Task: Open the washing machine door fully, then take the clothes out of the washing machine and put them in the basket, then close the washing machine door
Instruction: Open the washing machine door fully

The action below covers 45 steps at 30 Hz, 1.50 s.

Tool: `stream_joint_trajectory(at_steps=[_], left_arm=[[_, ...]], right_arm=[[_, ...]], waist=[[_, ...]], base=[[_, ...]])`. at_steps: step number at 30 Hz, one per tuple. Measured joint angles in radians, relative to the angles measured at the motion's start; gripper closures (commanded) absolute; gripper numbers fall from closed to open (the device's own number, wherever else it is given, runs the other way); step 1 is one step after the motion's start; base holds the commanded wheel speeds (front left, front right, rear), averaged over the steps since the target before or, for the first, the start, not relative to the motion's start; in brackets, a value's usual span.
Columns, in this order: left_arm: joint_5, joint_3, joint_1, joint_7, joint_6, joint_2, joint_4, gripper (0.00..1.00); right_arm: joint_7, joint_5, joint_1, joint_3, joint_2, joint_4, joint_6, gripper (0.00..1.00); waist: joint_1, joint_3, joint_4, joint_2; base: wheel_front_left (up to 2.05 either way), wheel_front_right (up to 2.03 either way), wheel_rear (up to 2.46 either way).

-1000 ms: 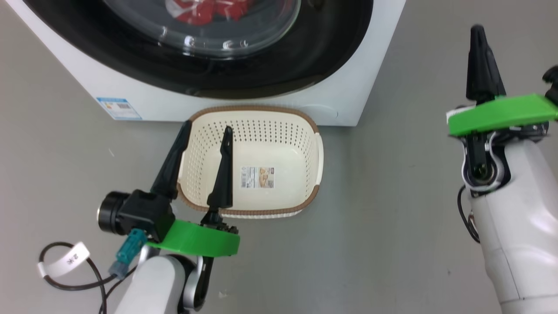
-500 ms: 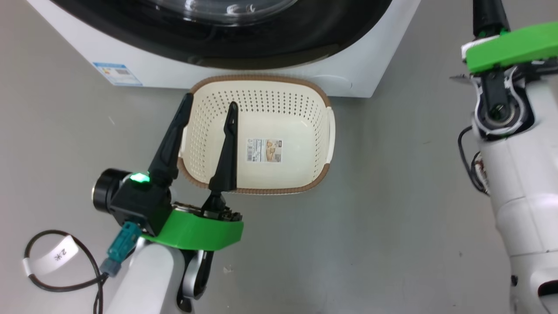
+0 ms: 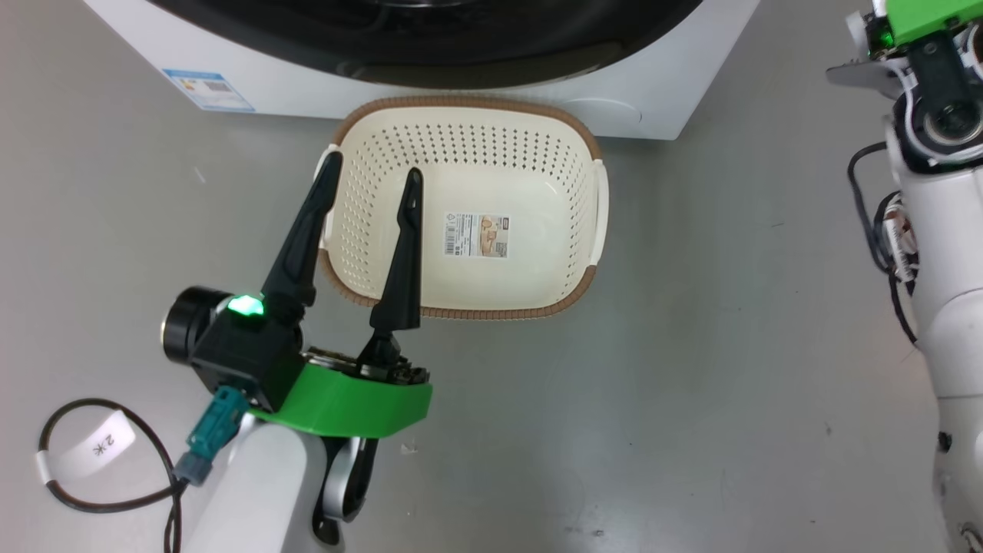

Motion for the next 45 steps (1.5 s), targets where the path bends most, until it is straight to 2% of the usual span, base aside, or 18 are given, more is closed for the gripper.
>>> stream_joint_trajectory(at_steps=[13,29,45], left_arm=[[0.002,-0.014,-0.002,0.000,0.000,0.000,-0.019,0.00],[0.009,-0.028,-0.022,0.000,-0.008,-0.001,-0.023,0.00],[0.009,-0.030,-0.024,0.000,-0.008,-0.001,-0.022,0.00]], right_arm=[[0.180,0.064,-0.105,0.041,-0.042,0.052,0.000,1.00],[0.229,0.063,-0.214,0.074,-0.069,0.128,0.000,1.00],[0.320,0.090,-0.217,0.105,-0.084,0.106,-0.009,1.00]], waist=[[0.0000,0.046,0.019,0.0000],[0.0000,0.092,0.053,0.0000],[0.0000,0.091,0.052,0.0000]], base=[[0.00,0.00,0.00],[0.00,0.00,0.00],[0.00,0.00,0.00]])
